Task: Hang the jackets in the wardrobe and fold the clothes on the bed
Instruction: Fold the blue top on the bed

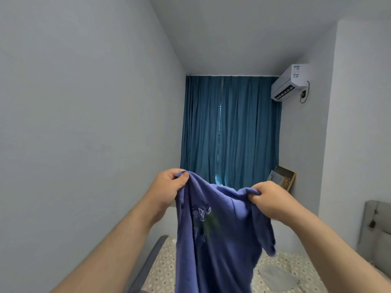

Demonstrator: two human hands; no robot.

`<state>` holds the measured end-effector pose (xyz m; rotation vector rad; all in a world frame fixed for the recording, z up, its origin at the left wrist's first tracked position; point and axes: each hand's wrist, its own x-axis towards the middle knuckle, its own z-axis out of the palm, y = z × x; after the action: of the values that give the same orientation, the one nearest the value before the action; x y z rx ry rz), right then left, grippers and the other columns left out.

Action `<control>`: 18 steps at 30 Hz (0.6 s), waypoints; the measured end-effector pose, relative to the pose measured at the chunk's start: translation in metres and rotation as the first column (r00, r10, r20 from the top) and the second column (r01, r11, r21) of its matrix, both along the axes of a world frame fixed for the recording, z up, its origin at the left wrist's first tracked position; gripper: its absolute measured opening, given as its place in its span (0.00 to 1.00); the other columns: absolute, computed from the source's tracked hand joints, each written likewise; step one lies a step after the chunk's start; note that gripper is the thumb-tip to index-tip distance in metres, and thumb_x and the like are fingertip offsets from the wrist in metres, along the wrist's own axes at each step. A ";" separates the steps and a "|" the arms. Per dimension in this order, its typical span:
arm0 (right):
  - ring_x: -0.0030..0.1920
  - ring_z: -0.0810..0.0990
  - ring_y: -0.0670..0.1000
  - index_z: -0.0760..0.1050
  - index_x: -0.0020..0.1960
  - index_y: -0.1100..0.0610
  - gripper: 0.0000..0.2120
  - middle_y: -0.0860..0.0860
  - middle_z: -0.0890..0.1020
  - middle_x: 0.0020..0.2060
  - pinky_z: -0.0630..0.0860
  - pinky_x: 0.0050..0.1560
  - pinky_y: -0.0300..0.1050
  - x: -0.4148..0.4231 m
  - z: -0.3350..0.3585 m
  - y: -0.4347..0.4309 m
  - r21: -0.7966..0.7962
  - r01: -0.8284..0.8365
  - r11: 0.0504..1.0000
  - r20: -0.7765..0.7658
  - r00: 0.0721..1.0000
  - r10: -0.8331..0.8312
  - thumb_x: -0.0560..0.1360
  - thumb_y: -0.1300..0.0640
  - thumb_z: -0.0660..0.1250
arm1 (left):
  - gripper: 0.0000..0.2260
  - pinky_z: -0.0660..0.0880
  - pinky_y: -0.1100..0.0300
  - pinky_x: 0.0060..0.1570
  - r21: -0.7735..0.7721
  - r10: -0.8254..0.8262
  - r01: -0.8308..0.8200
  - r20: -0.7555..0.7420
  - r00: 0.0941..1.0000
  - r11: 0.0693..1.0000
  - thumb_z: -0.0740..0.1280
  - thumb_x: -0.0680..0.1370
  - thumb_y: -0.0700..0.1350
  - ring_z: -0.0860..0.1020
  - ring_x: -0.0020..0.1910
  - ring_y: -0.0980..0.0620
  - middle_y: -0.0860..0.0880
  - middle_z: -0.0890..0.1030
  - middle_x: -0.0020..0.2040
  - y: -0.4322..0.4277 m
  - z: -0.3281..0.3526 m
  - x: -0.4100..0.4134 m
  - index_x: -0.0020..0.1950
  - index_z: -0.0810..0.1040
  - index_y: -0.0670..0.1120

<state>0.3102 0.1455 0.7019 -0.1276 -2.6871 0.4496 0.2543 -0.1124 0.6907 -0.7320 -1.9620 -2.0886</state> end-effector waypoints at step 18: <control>0.49 0.83 0.54 0.83 0.51 0.58 0.13 0.60 0.84 0.51 0.77 0.54 0.50 -0.017 -0.017 -0.102 -0.829 -0.442 0.341 -0.277 0.856 0.437 0.78 0.63 0.60 | 0.15 0.69 0.61 0.34 -0.288 0.023 -0.066 -0.151 0.988 0.955 0.62 0.83 0.46 0.70 0.31 0.55 0.52 0.75 0.31 -0.029 -0.019 0.007 0.39 0.77 0.41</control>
<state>0.2928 0.0437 0.6846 0.3463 -2.1215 1.9949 0.2615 -0.1412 0.6719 -0.8566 -2.2056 -1.6839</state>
